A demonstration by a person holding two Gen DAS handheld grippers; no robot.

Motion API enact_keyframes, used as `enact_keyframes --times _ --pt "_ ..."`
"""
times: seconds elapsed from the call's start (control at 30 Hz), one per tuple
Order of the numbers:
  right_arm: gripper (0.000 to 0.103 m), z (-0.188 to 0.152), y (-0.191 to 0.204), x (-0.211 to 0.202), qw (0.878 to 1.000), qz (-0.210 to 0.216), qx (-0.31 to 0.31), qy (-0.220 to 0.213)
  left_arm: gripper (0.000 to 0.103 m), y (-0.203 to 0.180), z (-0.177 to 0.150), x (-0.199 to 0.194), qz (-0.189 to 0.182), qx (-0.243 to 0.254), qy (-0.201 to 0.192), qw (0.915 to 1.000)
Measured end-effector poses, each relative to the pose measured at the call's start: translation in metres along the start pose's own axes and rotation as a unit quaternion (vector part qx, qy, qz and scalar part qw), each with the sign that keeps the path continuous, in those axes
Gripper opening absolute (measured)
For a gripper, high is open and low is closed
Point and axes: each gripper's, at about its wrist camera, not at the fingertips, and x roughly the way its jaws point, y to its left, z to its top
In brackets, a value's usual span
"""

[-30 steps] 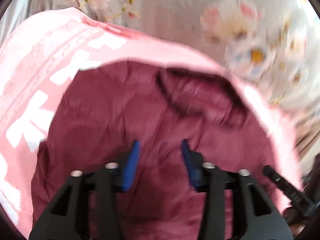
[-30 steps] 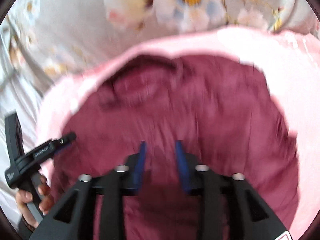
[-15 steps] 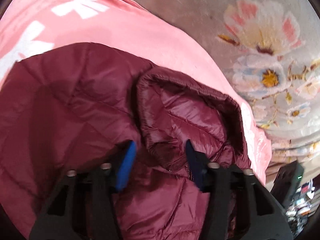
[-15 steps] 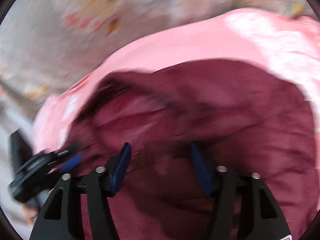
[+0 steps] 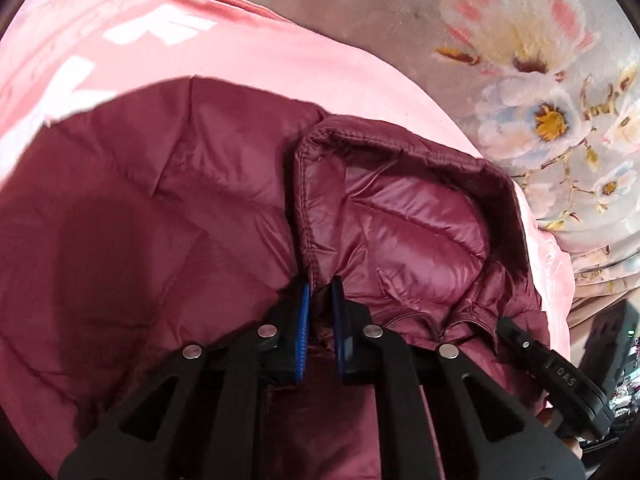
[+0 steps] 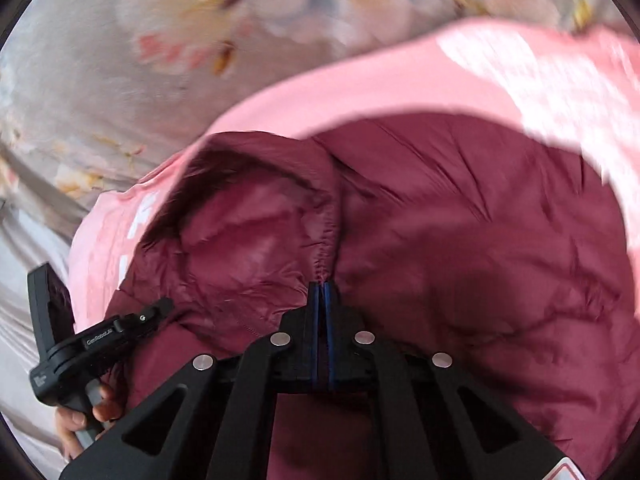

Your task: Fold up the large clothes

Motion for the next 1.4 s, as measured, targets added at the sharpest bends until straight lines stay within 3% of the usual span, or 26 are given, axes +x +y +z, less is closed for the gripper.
enact_keyframes --times 0.13,0.27,0.33,0.43,0.5,0.63,0.77,0.83,0.93,1.03,1.17,1.2,1.4 --pt "0.001 -0.011 -0.011 -0.001 1.0 0.004 -0.01 -0.006 0.01 -0.006 -0.012 0.001 0.013 0.042 -0.028 0.9986" --pt "0.0 -0.011 -0.005 0.004 0.999 -0.017 -0.03 -0.013 0.011 -0.005 -0.012 0.002 0.013 0.042 -0.033 0.9985" --pt "0.0 -0.011 -0.009 0.001 1.0 -0.006 -0.017 -0.007 0.011 -0.004 -0.011 0.002 0.016 0.043 -0.032 0.9984" --pt "0.001 -0.009 -0.018 -0.011 1.0 -0.005 0.014 0.007 0.012 -0.005 -0.012 -0.018 0.029 0.063 -0.032 0.9971" --pt "0.007 -0.007 -0.019 -0.031 1.0 -0.01 0.018 -0.007 0.011 -0.005 -0.006 -0.036 0.042 0.072 -0.048 0.9954" --pt "0.009 0.03 0.01 -0.057 0.998 -0.027 -0.006 -0.064 0.01 -0.017 0.041 -0.07 0.038 0.052 -0.099 0.993" --pt "0.011 0.07 0.045 -0.037 0.995 -0.001 0.003 -0.097 0.014 -0.041 0.093 -0.063 0.017 0.013 -0.121 0.9924" --pt "0.011 0.082 0.056 -0.017 0.995 -0.003 0.008 -0.102 0.027 -0.044 0.109 -0.041 -0.01 -0.019 -0.103 0.9945" --pt "0.011 0.086 0.059 0.026 0.997 -0.021 0.009 -0.067 0.026 -0.041 0.11 -0.004 -0.016 -0.044 -0.059 0.9972" --pt "0.01 0.071 0.062 0.042 0.999 -0.014 -0.024 -0.024 0.025 -0.038 0.093 0.018 0.0 -0.009 -0.024 0.9997" --pt "0.006 0.045 0.06 0.044 0.993 -0.063 -0.101 -0.004 0.024 -0.032 0.071 0.024 0.045 0.058 -0.019 0.9971" --pt "0.0 0.04 0.056 0.047 0.991 -0.078 -0.11 0.0 0.021 -0.028 0.067 0.027 0.047 0.061 -0.013 0.997" --pt "0.0 0.027 0.049 0.054 0.986 -0.094 -0.137 -0.011 0.016 -0.017 0.048 0.037 0.058 0.08 -0.033 0.9945"
